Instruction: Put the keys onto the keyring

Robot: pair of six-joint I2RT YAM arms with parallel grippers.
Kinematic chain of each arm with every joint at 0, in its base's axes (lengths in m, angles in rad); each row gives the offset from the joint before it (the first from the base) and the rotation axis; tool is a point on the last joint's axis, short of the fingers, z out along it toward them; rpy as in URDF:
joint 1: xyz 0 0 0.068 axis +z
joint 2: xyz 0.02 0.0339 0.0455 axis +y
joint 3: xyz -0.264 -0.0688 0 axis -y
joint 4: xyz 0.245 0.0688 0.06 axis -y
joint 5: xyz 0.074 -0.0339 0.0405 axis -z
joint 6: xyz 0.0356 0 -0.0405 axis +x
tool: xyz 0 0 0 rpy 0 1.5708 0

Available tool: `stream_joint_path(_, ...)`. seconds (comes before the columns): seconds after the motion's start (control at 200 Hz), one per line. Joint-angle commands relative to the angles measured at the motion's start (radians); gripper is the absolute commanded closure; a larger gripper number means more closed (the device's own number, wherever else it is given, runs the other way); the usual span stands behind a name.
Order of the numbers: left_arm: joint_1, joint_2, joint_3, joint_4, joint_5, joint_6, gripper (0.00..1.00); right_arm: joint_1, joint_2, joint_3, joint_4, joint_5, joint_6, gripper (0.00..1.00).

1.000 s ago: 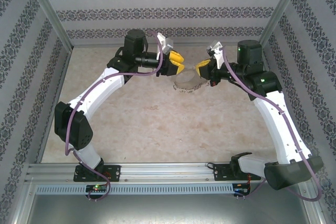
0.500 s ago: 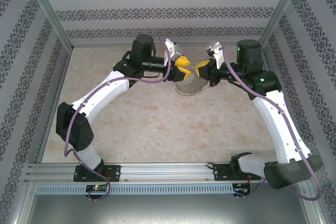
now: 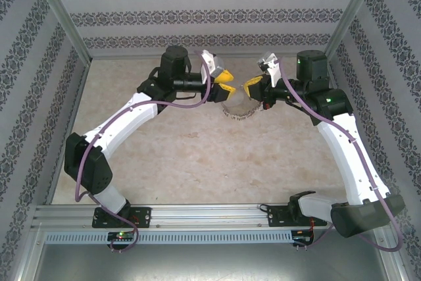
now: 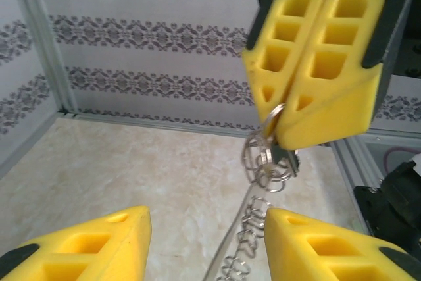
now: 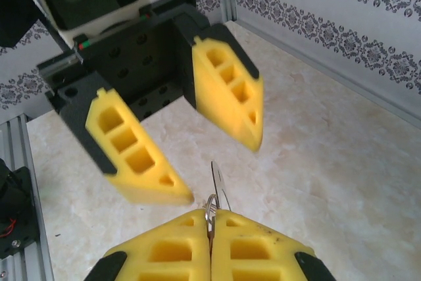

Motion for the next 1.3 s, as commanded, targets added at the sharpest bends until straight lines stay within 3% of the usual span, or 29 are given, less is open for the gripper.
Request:
stream_joint_path(0.0, 0.032, -0.012, 0.011, 0.024, 0.001, -0.025, 0.50, -0.017, -0.016, 0.027, 0.015, -0.026, -0.010, 1.00)
stream_joint_path(0.315, 0.030, 0.117, 0.120, -0.111, 0.238, -0.038, 0.49, -0.039, -0.018, 0.019, 0.029, -0.036, -0.004, 1.00)
stream_joint_path(0.575, -0.014, 0.122, 0.183, -0.347, 0.387, 0.098, 0.51, -0.065, -0.018, 0.019, 0.048, -0.006, 0.008, 1.00)
stream_joint_path(0.769, -0.085, 0.098, 0.180, -0.428, 0.467, 0.154, 0.52, -0.078, -0.011, 0.019, 0.068, 0.026, 0.024, 1.00)
stream_joint_path(0.874, -0.102, 0.069, 0.160, -0.412, 0.451, 0.155, 0.55, -0.084, -0.011, 0.019, 0.076, 0.030, 0.030, 1.00)
stream_joint_path(1.089, -0.069, -0.055, -0.001, -0.079, 0.254, 0.010, 0.55, -0.105, -0.017, 0.018, 0.072, -0.042, 0.026, 1.00)
stream_joint_path(1.174, -0.046, -0.065, -0.006, -0.044, 0.165, 0.002, 0.56, -0.119, -0.019, 0.022, 0.065, -0.089, 0.020, 1.00)
stream_joint_path(1.294, -0.016, -0.049, 0.024, -0.028, 0.131, -0.001, 0.56, -0.136, -0.016, 0.031, 0.058, -0.139, 0.026, 1.00)
